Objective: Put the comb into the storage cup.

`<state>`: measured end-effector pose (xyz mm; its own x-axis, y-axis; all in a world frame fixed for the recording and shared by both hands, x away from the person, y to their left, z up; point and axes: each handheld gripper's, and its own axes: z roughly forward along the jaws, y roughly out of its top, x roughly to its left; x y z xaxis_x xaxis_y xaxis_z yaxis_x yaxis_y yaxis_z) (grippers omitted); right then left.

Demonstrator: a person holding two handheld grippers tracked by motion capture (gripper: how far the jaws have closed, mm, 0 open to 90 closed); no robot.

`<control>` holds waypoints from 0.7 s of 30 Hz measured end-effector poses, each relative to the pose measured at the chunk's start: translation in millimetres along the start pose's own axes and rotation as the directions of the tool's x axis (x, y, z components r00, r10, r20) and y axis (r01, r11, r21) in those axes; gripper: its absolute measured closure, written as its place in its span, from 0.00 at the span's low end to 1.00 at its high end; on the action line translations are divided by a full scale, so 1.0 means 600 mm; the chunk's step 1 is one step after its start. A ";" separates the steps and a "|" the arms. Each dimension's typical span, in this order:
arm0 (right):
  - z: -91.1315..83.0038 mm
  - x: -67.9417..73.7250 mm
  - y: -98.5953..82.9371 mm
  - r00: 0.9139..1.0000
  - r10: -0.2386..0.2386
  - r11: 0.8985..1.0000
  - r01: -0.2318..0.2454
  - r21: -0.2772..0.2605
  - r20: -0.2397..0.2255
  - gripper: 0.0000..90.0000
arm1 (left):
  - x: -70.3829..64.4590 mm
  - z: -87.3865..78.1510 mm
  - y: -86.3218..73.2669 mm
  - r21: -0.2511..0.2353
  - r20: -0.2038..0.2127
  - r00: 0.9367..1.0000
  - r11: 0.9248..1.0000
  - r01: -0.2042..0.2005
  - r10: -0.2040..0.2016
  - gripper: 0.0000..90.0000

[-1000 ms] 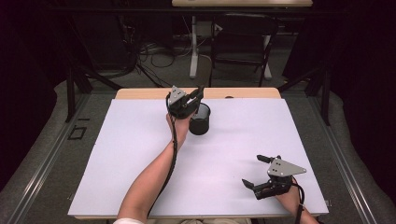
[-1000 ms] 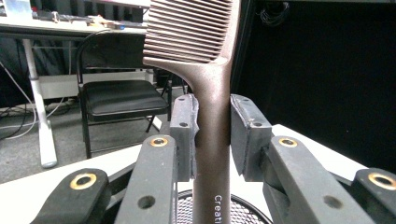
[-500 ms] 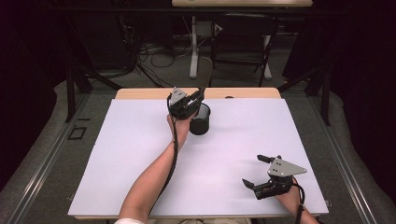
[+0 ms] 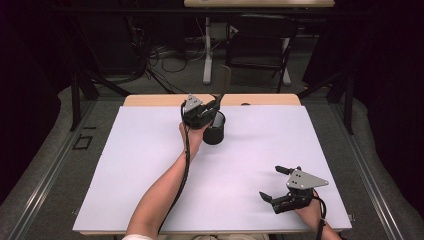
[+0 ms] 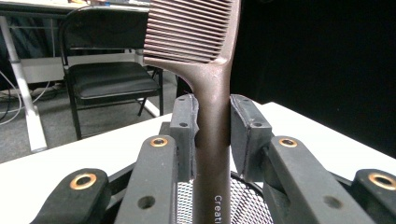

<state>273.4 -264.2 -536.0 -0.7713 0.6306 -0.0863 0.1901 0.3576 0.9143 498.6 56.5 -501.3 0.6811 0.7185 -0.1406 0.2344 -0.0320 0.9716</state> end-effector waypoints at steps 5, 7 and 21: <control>0.000 0.000 0.000 1.000 0.000 1.000 0.000 -0.001 -0.001 0.00 | -0.001 0.001 -0.001 0.014 0.005 1.000 1.000 -0.006 0.006 0.80; 0.000 0.000 0.000 1.000 0.000 1.000 0.000 0.001 -0.001 0.00 | 0.000 0.001 -0.001 0.023 0.008 1.000 1.000 -0.006 0.006 0.80; -0.001 0.000 0.001 1.000 -0.001 1.000 0.001 -0.003 0.002 0.00 | 0.003 0.000 -0.002 0.034 0.018 1.000 0.999 0.007 -0.007 0.80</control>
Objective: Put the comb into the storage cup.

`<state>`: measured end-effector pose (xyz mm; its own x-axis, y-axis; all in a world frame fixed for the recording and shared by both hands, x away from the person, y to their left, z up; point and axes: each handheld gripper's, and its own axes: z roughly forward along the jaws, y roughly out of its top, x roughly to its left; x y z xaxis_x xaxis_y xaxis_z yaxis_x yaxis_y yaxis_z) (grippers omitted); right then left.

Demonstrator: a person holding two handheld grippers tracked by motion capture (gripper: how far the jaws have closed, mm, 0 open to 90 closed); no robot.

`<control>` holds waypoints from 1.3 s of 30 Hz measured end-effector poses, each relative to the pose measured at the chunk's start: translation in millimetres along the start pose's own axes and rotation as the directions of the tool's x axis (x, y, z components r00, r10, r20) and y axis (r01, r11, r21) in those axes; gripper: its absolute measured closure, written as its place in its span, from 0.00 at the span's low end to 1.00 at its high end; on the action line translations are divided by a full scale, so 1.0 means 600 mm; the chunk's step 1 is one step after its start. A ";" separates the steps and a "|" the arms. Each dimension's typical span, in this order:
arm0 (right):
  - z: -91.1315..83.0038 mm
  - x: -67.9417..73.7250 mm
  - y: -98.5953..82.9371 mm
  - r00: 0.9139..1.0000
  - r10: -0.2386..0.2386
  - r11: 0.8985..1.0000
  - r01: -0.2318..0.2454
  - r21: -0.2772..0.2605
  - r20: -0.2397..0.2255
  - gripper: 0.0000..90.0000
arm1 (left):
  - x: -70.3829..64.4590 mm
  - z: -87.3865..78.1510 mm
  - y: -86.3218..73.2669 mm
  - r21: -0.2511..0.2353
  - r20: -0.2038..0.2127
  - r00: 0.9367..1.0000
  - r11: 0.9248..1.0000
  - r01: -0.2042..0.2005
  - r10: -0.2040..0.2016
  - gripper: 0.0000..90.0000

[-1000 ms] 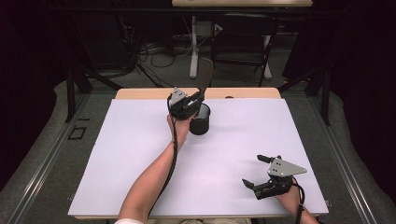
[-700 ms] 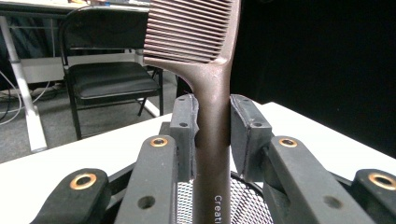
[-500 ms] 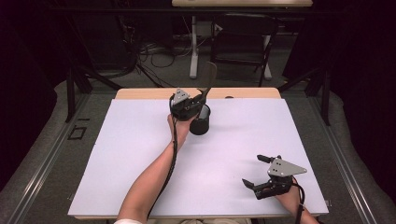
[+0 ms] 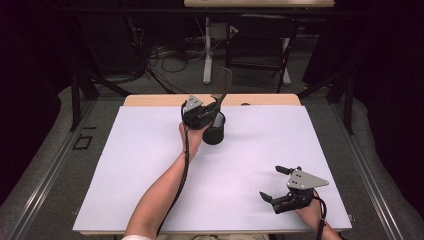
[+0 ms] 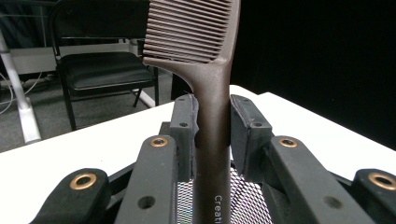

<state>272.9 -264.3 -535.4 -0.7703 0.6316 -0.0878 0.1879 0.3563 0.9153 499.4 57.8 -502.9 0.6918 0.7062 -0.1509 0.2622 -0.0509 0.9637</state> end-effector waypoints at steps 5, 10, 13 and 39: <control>0.001 0.000 0.000 1.000 0.000 1.000 0.000 0.004 -0.001 0.00 | 0.003 -0.001 -0.002 0.012 0.002 1.000 1.000 -0.003 0.003 0.80; 0.001 -0.001 -0.001 1.000 0.000 1.000 0.000 0.003 -0.002 0.00 | 0.004 0.002 -0.012 0.036 0.002 1.000 0.999 0.000 0.000 0.80; 0.001 0.000 0.000 1.000 -0.002 1.000 0.002 0.001 -0.003 0.00 | 0.001 0.002 -0.012 0.056 0.003 1.000 0.998 -0.012 0.012 0.80; 0.002 -0.002 0.000 1.000 0.005 1.000 -0.005 0.003 -0.001 0.00 | 0.003 -0.006 -0.020 0.100 -0.021 1.000 0.995 -0.010 0.012 0.80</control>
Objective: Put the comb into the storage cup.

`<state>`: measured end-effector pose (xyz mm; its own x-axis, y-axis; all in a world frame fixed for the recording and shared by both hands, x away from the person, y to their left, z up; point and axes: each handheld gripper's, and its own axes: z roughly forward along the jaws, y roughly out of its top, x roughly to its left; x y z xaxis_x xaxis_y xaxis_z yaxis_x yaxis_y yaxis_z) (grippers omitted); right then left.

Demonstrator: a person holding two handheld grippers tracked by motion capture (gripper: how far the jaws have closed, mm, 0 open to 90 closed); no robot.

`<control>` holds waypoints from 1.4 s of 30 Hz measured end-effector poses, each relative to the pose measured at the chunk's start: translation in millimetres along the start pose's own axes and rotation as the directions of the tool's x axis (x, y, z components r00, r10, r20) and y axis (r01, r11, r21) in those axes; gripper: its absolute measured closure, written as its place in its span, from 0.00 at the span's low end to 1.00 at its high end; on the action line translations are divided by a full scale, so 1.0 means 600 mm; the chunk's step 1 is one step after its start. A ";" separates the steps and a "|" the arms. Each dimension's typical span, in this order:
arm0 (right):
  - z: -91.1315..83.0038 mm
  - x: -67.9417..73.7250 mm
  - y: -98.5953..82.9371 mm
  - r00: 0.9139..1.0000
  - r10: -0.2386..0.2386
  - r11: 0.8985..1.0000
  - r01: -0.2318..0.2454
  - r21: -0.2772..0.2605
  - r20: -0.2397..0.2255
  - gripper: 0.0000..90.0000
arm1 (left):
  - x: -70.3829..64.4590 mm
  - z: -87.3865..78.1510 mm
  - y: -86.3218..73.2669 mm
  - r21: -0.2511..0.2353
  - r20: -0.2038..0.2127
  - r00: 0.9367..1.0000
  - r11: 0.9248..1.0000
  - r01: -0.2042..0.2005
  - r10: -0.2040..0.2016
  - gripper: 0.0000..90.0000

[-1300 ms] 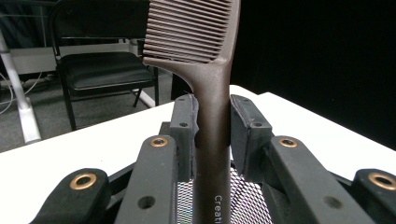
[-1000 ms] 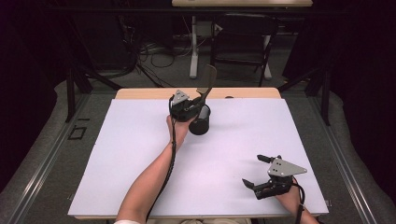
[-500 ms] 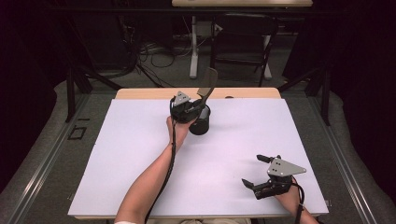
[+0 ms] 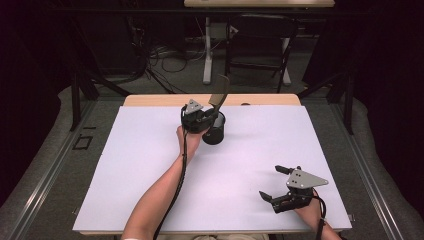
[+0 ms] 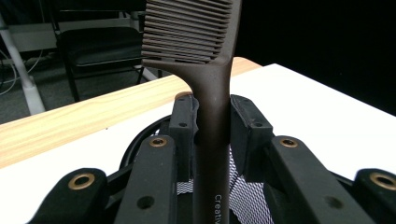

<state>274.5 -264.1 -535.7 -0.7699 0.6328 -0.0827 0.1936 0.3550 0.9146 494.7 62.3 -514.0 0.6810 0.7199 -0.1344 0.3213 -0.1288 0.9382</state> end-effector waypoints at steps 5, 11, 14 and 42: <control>0.000 0.000 0.000 1.000 0.004 1.000 -0.004 0.001 0.000 0.00 | 0.000 -0.001 -0.001 0.022 0.004 1.000 1.000 -0.003 0.003 0.80; 0.000 -0.002 -0.001 1.000 0.005 1.000 -0.005 -0.001 0.003 0.00 | -0.005 -0.001 -0.001 0.047 -0.005 0.999 0.998 -0.032 0.033 0.79; -0.001 -0.003 -0.001 1.000 0.007 1.000 -0.007 -0.003 0.001 0.00 | -0.008 -0.002 0.000 0.048 -0.001 0.999 0.998 -0.036 0.036 0.78; 0.004 -0.002 0.001 1.000 0.001 1.000 -0.001 0.007 -0.002 0.00 | -0.013 -0.098 0.023 0.125 0.078 0.995 0.990 -0.070 0.061 0.12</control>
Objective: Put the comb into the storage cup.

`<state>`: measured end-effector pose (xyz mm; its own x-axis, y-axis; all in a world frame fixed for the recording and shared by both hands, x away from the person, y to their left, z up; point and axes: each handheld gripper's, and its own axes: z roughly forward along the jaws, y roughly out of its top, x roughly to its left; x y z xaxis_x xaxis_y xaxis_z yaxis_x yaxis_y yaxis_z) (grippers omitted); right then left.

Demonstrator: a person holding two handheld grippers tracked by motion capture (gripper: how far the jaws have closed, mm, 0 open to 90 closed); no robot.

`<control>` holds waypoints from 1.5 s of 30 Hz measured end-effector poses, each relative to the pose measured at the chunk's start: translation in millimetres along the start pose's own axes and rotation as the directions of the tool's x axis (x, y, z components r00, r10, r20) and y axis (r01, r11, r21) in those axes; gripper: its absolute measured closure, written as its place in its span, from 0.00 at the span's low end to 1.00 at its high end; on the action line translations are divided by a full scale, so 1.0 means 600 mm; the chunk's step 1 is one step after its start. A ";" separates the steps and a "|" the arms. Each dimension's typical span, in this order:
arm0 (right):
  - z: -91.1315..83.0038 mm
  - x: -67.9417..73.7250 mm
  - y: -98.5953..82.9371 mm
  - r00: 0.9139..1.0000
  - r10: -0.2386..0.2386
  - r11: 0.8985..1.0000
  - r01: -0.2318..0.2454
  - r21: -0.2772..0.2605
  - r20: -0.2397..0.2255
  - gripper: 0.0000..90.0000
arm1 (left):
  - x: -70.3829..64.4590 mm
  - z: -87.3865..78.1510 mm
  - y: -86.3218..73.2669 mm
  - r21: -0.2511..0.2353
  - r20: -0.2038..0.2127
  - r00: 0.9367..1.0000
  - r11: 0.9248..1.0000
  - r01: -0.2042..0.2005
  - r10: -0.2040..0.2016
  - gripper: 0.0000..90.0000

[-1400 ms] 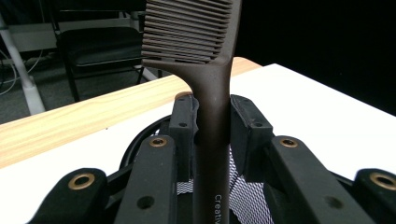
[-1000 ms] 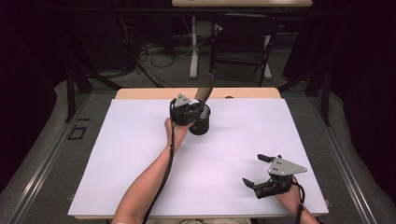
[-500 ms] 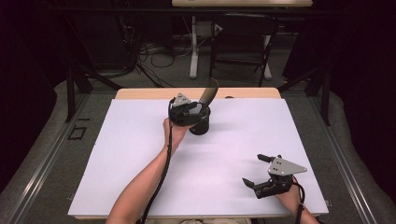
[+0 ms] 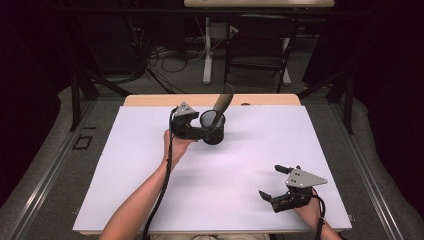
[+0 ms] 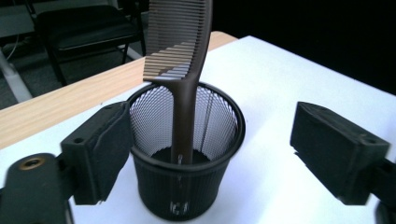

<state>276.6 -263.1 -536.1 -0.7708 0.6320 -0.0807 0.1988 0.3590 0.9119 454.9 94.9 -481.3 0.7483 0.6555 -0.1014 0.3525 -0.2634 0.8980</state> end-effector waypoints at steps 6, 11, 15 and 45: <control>0.001 0.000 0.000 1.000 0.003 1.000 -0.003 -0.003 -0.002 0.00 | -0.004 -0.025 -0.005 0.027 0.003 1.000 1.000 -0.016 0.015 0.05; 0.000 0.001 0.000 1.000 0.004 1.000 -0.004 0.000 -0.006 0.00 | -0.006 -0.041 -0.010 0.039 -0.001 1.000 0.999 -0.012 0.012 0.03; -0.001 0.001 0.000 1.000 0.002 1.000 -0.002 -0.002 -0.002 0.00 | -0.011 -0.053 -0.015 0.048 -0.005 1.000 0.999 -0.017 0.017 0.01; -0.001 0.003 0.000 1.000 0.004 1.000 -0.004 0.007 -0.002 0.00 | -0.017 -0.151 -0.091 0.089 -0.053 0.998 0.996 -0.015 0.020 0.00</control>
<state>275.0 -262.4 -535.7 -0.7711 0.6321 -0.0759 0.2061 0.3607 0.9096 377.4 166.6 -490.5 0.7244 0.6867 -0.0606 0.3893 -0.3351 0.8580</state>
